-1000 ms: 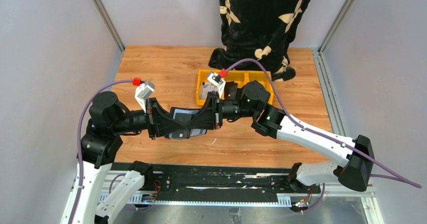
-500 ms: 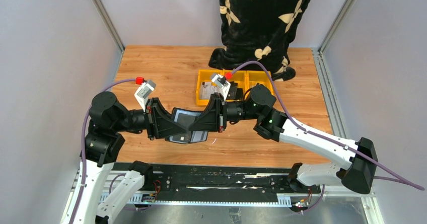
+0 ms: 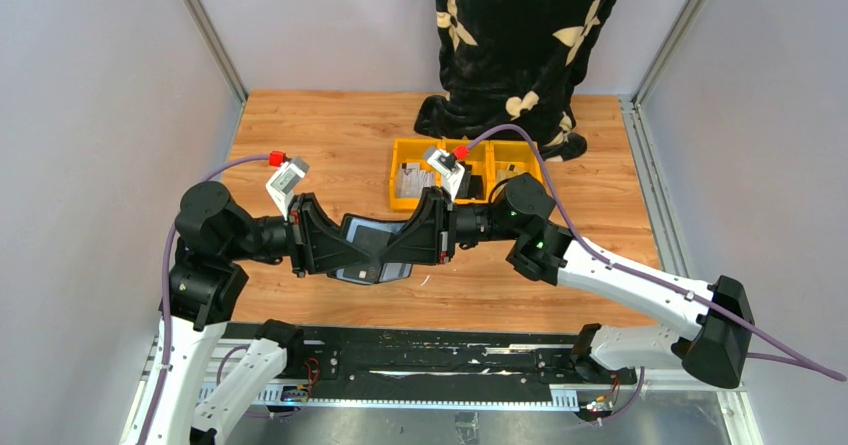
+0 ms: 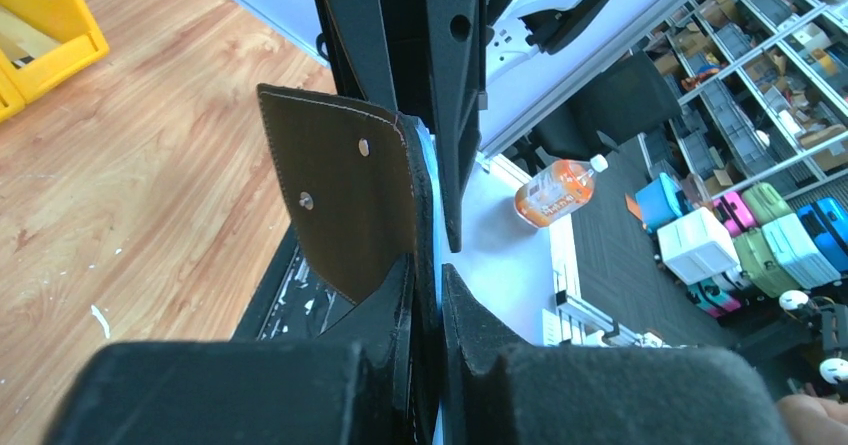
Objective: Take the credit cards out of the card holder
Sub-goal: Remove the credit card from the card holder.
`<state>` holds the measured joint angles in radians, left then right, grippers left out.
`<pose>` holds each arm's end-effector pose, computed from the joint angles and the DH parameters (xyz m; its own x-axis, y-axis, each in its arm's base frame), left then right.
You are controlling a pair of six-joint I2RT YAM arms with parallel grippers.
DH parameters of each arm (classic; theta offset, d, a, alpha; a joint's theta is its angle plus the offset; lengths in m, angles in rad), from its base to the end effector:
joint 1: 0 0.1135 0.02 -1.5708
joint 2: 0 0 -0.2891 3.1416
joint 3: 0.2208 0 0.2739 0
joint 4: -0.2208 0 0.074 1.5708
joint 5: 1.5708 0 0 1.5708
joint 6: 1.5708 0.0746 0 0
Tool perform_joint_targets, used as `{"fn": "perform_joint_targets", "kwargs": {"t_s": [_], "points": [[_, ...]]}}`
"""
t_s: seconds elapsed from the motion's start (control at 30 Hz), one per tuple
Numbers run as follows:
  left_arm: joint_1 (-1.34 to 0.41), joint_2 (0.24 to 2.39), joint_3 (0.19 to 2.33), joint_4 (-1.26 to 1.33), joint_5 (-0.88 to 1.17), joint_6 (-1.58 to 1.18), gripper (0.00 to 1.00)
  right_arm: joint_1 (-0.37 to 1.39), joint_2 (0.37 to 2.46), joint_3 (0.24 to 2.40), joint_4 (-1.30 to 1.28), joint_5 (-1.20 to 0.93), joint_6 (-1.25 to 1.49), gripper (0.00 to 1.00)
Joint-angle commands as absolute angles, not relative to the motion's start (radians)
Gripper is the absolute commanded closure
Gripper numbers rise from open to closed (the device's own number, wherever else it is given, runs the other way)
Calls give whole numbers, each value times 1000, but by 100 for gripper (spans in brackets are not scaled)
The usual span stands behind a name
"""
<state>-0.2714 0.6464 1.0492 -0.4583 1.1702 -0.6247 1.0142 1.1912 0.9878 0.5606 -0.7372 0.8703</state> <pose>0.0919 -0.0969 0.4419 -0.6225 -0.0635 -0.7800 0.7720 0.1135 -0.6254 0.1200 0.2878 0.4320 -0.6159 0.0816 -0.7836 -0.7609 -0.3195 0.5648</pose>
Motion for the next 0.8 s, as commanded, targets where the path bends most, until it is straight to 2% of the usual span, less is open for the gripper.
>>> {"fn": "perform_joint_targets", "kwargs": {"t_s": [0.0,0.07,0.57,0.77], "points": [[-270,648,1080,-427,1212,-644,93,1008,1192,972,637,-730,888,90],[-270,648,1083,-426,1212,-644,93,1008,1183,959,640,-731,889,100],[-268,658,1116,-436,1213,-636,93,1004,1128,913,584,-713,854,100],[-268,678,1159,-605,1178,-467,97,980,1089,906,512,-701,832,100]]}}
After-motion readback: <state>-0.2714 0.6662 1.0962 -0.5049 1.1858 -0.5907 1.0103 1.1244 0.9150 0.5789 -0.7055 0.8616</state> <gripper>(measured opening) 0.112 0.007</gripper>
